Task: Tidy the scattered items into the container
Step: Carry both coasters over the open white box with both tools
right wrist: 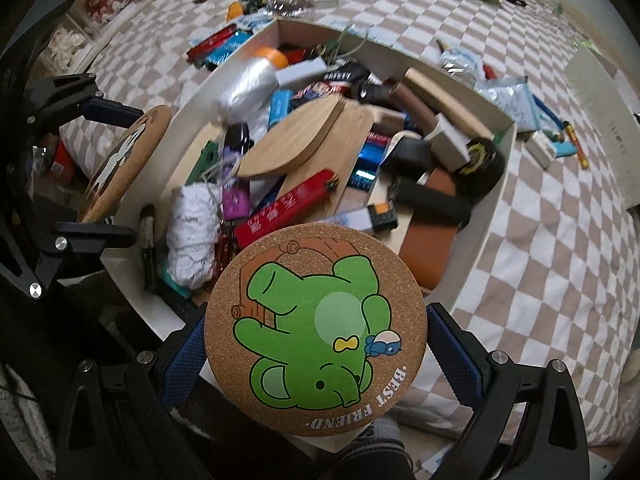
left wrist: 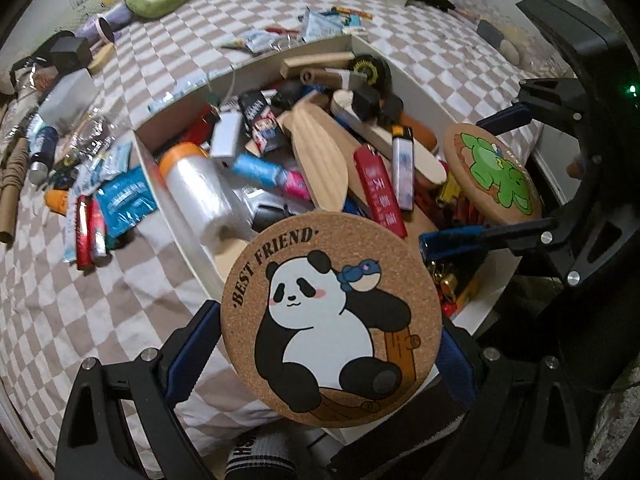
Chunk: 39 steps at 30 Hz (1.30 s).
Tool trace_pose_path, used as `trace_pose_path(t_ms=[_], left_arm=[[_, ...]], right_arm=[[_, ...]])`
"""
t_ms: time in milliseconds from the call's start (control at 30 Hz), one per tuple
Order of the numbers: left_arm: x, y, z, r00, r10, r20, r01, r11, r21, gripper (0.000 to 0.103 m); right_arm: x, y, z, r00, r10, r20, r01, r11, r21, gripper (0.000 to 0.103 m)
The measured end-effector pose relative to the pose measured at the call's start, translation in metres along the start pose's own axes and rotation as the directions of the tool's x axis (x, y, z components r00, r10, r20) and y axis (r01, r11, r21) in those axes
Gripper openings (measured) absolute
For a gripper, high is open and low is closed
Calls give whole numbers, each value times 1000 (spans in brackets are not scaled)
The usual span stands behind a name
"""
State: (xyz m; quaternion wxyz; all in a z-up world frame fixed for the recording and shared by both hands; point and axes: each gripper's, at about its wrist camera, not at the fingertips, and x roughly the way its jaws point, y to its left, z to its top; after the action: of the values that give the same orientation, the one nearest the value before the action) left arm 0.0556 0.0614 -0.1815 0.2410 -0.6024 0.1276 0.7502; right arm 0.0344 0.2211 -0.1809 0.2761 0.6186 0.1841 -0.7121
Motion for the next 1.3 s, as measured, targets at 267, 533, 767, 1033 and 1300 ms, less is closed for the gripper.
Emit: trace_pose_path(t_ms=[267,533,767,1033,1300], left_arm=[[17,-4,-3,997,-49,-61,49,999,-1,97],[27,-4,-6,993,-63,-101,62,998,-6,97],[34,-11,-7,989,-72,-128,74,997,10,97],[35,-20,-10,985,-86,-146,94,995,44,97],[43,-29,-17,973,-110,-205,131,987,90,97]], right_arm=[[12,6,-2,999,29,-40,-30,999,-26,100],[23,7,-5,996,55,-73,-58,998,-36,100],[24,7,-7,997,56,-59,-59,997,-45,100],[27,11,-10,997,41,-65,-47,995,-86,103],[28,5,-10,997,31,-76,-37,996,-85,103]])
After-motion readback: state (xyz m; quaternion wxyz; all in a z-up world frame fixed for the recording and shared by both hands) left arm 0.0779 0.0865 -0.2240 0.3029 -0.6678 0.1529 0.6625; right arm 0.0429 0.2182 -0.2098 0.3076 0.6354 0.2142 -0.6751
